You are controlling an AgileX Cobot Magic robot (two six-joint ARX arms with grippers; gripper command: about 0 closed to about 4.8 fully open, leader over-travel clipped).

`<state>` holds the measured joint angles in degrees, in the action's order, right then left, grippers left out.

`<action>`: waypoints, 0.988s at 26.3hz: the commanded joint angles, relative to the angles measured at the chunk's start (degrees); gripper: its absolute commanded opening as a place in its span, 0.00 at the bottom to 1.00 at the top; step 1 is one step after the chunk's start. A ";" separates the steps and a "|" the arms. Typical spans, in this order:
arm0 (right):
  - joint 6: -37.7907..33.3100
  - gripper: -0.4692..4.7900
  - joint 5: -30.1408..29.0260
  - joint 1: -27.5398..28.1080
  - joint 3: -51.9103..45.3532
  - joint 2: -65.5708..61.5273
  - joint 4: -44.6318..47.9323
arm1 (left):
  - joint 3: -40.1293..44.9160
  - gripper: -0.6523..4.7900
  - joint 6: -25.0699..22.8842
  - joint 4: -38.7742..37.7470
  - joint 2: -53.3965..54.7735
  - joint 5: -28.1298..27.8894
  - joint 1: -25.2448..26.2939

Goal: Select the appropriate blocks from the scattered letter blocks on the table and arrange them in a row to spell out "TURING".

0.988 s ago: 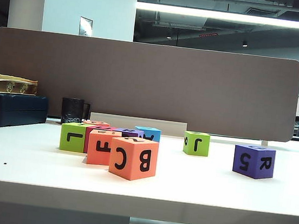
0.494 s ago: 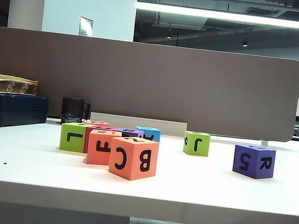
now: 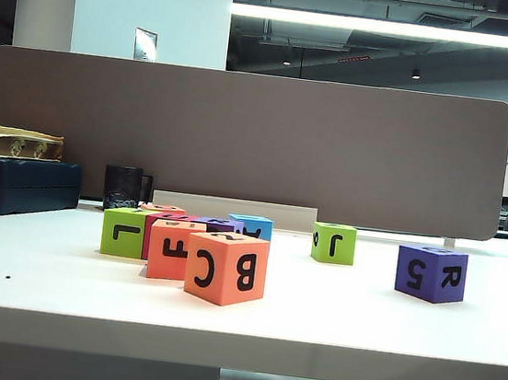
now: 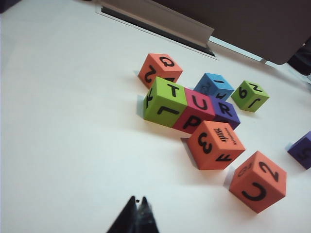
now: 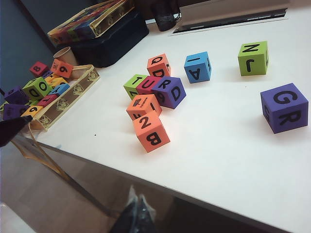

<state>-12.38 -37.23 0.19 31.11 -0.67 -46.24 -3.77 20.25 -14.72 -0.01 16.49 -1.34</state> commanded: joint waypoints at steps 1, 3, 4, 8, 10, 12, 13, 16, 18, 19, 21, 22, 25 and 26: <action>-0.02 0.09 -0.24 0.02 0.22 0.66 0.63 | -5.01 0.11 0.09 -2.91 0.17 0.48 -0.09; -0.04 0.09 -0.24 0.02 0.22 0.66 0.63 | -7.02 0.11 0.11 -3.10 0.33 0.48 -0.09; -0.02 0.09 -0.24 0.02 0.22 0.66 0.63 | -8.24 0.11 0.11 -3.21 0.35 0.46 -0.09; -0.02 0.09 -0.24 0.02 0.22 0.66 0.63 | -12.28 0.11 0.11 -3.23 0.66 0.48 -0.09; -0.02 0.09 -0.24 0.02 0.22 0.66 0.63 | -14.27 0.11 0.11 -3.45 1.81 0.52 -0.09; -0.02 0.09 -0.24 0.02 0.22 0.66 0.63 | -15.93 0.11 0.13 -3.61 3.65 1.29 -0.09; -0.02 0.09 -0.24 0.02 0.22 0.66 0.63 | -17.03 0.11 0.11 -3.72 5.14 1.92 -0.09; -0.02 0.09 -0.24 0.02 0.22 0.66 0.70 | -21.14 0.11 -0.11 -4.09 12.98 2.97 -0.09; -0.02 0.09 -0.24 0.02 0.22 0.66 0.72 | -22.84 0.11 -0.13 -4.09 16.26 3.04 -0.09; -0.02 0.09 -0.24 0.02 0.22 0.66 0.74 | -23.61 0.11 -0.24 -4.07 17.70 3.04 -0.09; -0.02 0.09 -0.24 0.02 0.22 0.66 0.92 | -25.35 0.11 -0.33 -4.00 20.83 3.08 -0.09; -0.02 0.09 -0.24 0.02 0.22 0.66 1.03 | -26.12 0.11 -0.35 -3.98 22.29 3.10 -0.11; 0.00 0.09 -0.24 0.02 0.22 0.66 1.11 | -28.89 0.11 -0.37 -3.93 27.41 4.33 -0.22; -0.02 0.09 -0.24 0.02 0.22 0.66 1.11 | -30.03 0.11 -0.37 -3.91 29.51 5.11 -0.26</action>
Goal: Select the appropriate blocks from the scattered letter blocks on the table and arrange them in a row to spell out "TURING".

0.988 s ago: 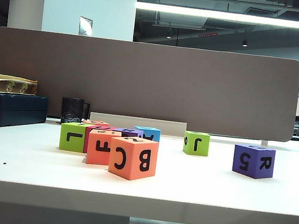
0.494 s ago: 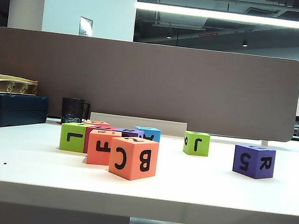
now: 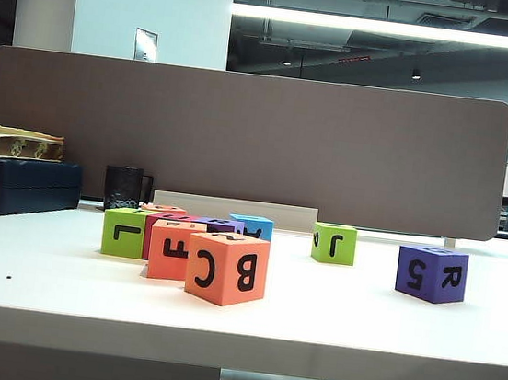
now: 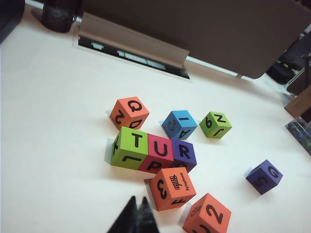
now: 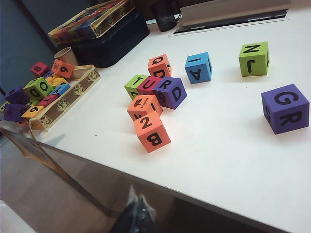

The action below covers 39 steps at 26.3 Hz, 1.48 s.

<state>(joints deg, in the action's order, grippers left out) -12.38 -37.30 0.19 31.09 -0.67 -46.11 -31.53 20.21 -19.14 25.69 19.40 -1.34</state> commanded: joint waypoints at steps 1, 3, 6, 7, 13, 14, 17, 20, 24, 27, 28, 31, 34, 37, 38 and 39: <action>-0.02 0.09 -0.17 0.02 0.24 0.66 0.98 | -3.15 0.11 -0.33 0.55 5.49 2.91 -0.35; 0.00 0.09 -0.17 0.02 0.24 0.66 1.03 | -6.21 0.11 -0.31 0.48 10.64 4.02 -1.11; 0.00 0.09 -0.17 0.02 0.24 0.66 1.49 | -9.77 0.11 -0.31 0.94 16.28 3.89 -3.78; 0.00 0.09 -0.17 0.02 0.24 0.66 1.62 | -10.71 0.11 -0.31 1.22 17.75 3.89 -4.70; 0.02 0.09 -0.15 0.02 0.24 0.66 3.74 | -17.16 0.11 -2.84 2.97 28.70 3.21 -12.02; 0.02 0.09 -0.15 0.02 0.24 0.66 4.09 | -18.05 0.11 -3.23 2.95 30.10 2.73 -12.92; 0.02 0.09 -0.17 0.02 0.24 0.66 4.72 | -21.70 0.11 -3.93 3.02 35.45 0.66 -16.26; 0.02 0.09 -0.17 0.02 0.24 0.66 4.74 | -23.89 0.11 -3.93 3.21 39.04 -0.28 -17.99; 0.02 0.09 -0.15 0.04 0.24 0.66 4.74 | -26.71 0.11 -4.55 3.34 42.97 -0.48 -19.56; 0.02 0.09 -0.15 0.02 0.24 0.66 4.74 | -29.35 0.11 -6.19 3.34 45.70 -1.81 -21.00; 0.02 0.09 -0.15 0.02 0.24 0.66 4.74 | -30.45 0.11 -7.23 3.34 46.75 -2.97 -21.66; 0.02 0.09 -0.13 0.02 0.24 0.66 4.74 | -34.25 0.11 -11.06 3.34 50.21 -5.99 -23.43; 0.04 0.09 -0.15 0.02 0.24 0.66 4.74 | -37.07 0.11 -13.27 3.30 53.00 -6.80 -24.02; 0.04 0.09 -0.15 0.02 0.24 0.66 4.74 | -40.04 0.11 -14.32 2.91 56.04 -6.75 -24.04; 0.04 0.09 -0.15 0.02 0.24 0.66 4.74 | -40.94 0.11 -14.34 2.86 57.16 -6.75 -24.04; 0.04 0.09 -0.15 0.02 0.24 0.66 4.74 | -42.18 0.11 -14.43 2.73 58.51 -6.73 -24.04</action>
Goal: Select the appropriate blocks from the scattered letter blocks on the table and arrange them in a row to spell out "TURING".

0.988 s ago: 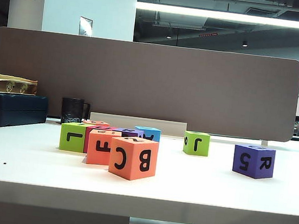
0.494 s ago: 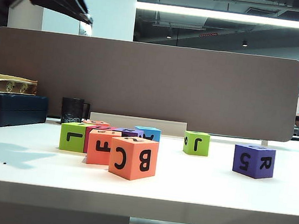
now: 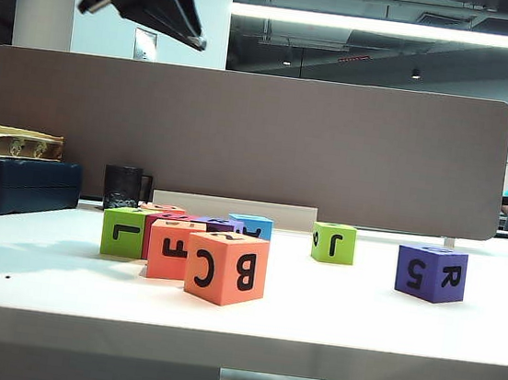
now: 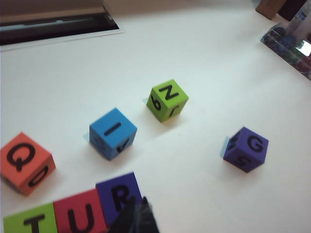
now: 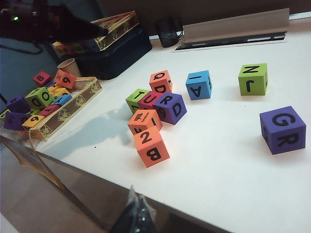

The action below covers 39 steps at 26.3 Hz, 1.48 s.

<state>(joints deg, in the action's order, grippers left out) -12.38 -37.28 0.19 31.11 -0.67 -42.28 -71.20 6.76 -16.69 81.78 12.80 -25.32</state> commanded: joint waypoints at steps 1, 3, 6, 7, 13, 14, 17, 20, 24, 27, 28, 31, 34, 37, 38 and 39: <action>0.04 0.09 -0.17 0.02 0.22 0.66 0.92 | -3.50 0.11 -1.11 0.02 3.52 -0.15 -0.07; 0.04 0.09 -0.17 0.02 0.22 0.66 0.92 | -5.90 0.11 -3.39 -0.57 6.14 -0.13 -0.07; 0.04 0.09 -0.17 0.04 0.22 0.66 0.92 | -11.10 0.11 -5.62 -2.75 11.78 -0.13 -0.22; 0.04 0.09 -0.17 0.02 0.22 0.66 0.92 | -12.85 0.11 -6.32 -3.78 13.51 -0.15 -0.39; 0.04 0.09 -0.17 0.04 0.22 0.66 0.90 | -22.60 0.11 -8.44 -9.09 21.40 -0.13 -0.39; 0.04 0.09 -0.15 0.02 0.22 0.66 0.90 | -24.06 0.11 -8.72 -9.68 22.45 -0.15 -0.39; 0.04 0.09 -0.15 0.02 0.22 0.66 0.90 | -28.76 0.11 -9.86 -11.61 25.62 -0.17 -0.39; 0.04 0.09 -0.17 0.04 0.22 0.66 0.87 | -32.72 0.11 -10.03 -11.98 28.57 -1.70 -0.37; 0.02 0.09 -0.17 0.04 0.22 0.66 0.39 | -36.79 0.11 -12.59 -12.72 32.61 -2.80 -0.39; 0.02 0.09 -0.15 0.04 0.22 0.66 0.37 | -38.75 0.11 -12.57 -13.27 35.26 -2.73 -0.39; 0.04 0.09 -0.15 0.02 0.22 0.66 0.37 | -39.04 0.11 -12.59 -13.31 35.93 -2.69 -0.39; 0.04 0.09 -0.15 0.02 0.20 0.66 0.31 | -39.41 0.11 -12.76 -13.33 37.42 -2.69 -0.42; 0.04 0.09 -0.15 0.02 0.20 0.66 0.26 | -39.41 0.11 -12.79 -14.78 38.88 -2.51 -0.48; 0.04 0.09 -0.15 0.02 0.20 0.66 0.09 | -39.39 0.11 -12.81 -16.37 39.67 -2.51 -0.55; 0.04 0.09 -0.15 0.02 0.20 0.66 0.09 | -39.39 0.11 -12.81 -16.70 39.82 -2.47 -0.57; 0.04 0.09 -0.15 0.02 0.20 0.66 0.09 | -39.39 0.14 -12.90 -17.05 39.82 -2.49 -0.63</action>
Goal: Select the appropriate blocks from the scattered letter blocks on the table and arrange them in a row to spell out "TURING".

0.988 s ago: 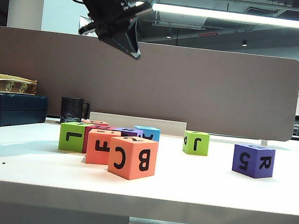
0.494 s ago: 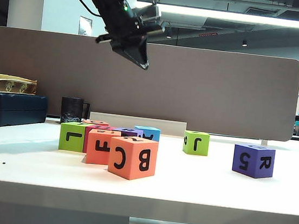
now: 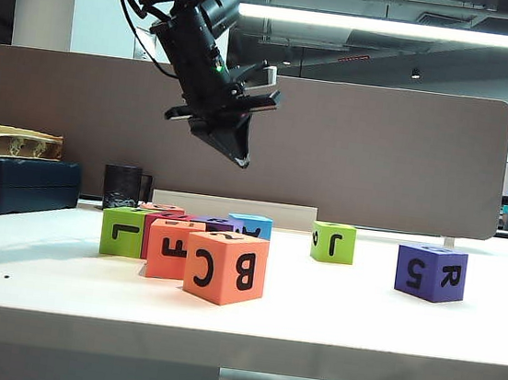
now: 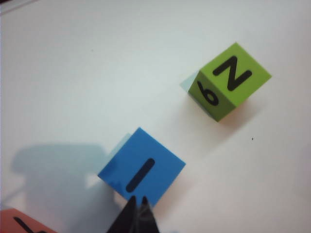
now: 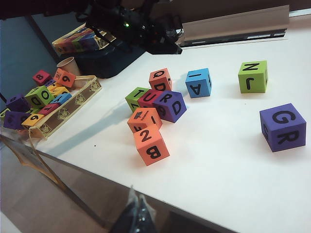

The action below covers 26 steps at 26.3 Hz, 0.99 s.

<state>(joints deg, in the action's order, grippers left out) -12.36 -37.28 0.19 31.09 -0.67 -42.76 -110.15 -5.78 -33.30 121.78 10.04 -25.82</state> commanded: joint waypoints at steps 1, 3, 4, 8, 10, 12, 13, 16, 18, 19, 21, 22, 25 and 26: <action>0.02 0.09 -0.15 0.02 0.22 0.66 0.57 | -0.44 0.20 -1.11 -0.50 -0.17 0.28 -0.20; 0.02 0.09 -0.15 0.02 0.22 0.66 0.57 | -0.44 0.34 -3.10 -0.55 -0.17 0.26 -0.35; 0.02 0.09 -0.15 0.02 0.22 0.66 0.57 | -0.44 0.36 -3.76 -0.52 -0.17 0.26 -0.48; 0.02 0.09 -0.15 0.02 0.22 0.66 0.52 | -0.44 0.44 -12.20 -0.26 -0.09 0.28 -1.22; 0.02 0.09 -0.17 0.02 0.22 0.66 0.52 | -0.39 0.80 -16.96 -0.07 0.13 0.24 -1.29; 0.02 0.09 -0.15 0.02 0.22 0.66 0.52 | -0.39 0.94 -19.23 -0.13 0.76 0.28 -1.29; 0.02 0.09 -0.15 0.02 0.22 0.66 0.52 | -0.39 0.95 -20.26 -0.22 1.44 0.37 -1.29; 0.00 0.09 -0.17 0.02 0.22 0.66 0.50 | -0.39 1.00 -22.97 -0.50 2.97 0.72 -1.29; 0.00 0.09 -0.15 0.02 0.22 0.66 0.50 | -0.39 1.00 -25.77 -0.48 4.35 1.79 -1.29; 0.02 0.09 -0.15 0.02 0.22 0.66 0.50 | -0.39 1.00 -25.73 -0.15 4.94 1.79 -1.29; 0.00 0.09 -0.15 0.02 0.22 0.66 0.50 | -0.17 1.00 -25.73 0.79 5.68 1.77 -1.29; 0.00 0.09 -0.15 0.02 0.22 0.66 0.50 | -0.15 1.00 -25.75 1.42 6.23 1.77 -1.29; 0.00 0.09 -0.15 0.02 0.22 0.66 0.52 | -0.15 1.00 -25.73 4.35 7.85 1.73 -1.27; 0.00 0.09 -0.15 0.02 0.22 0.66 0.52 | -0.15 1.00 -25.73 4.90 8.09 1.70 -1.27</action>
<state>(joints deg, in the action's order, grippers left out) -12.38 -37.30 0.19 31.11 -0.67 -42.96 -110.15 -31.31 -30.06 129.67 11.35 -27.03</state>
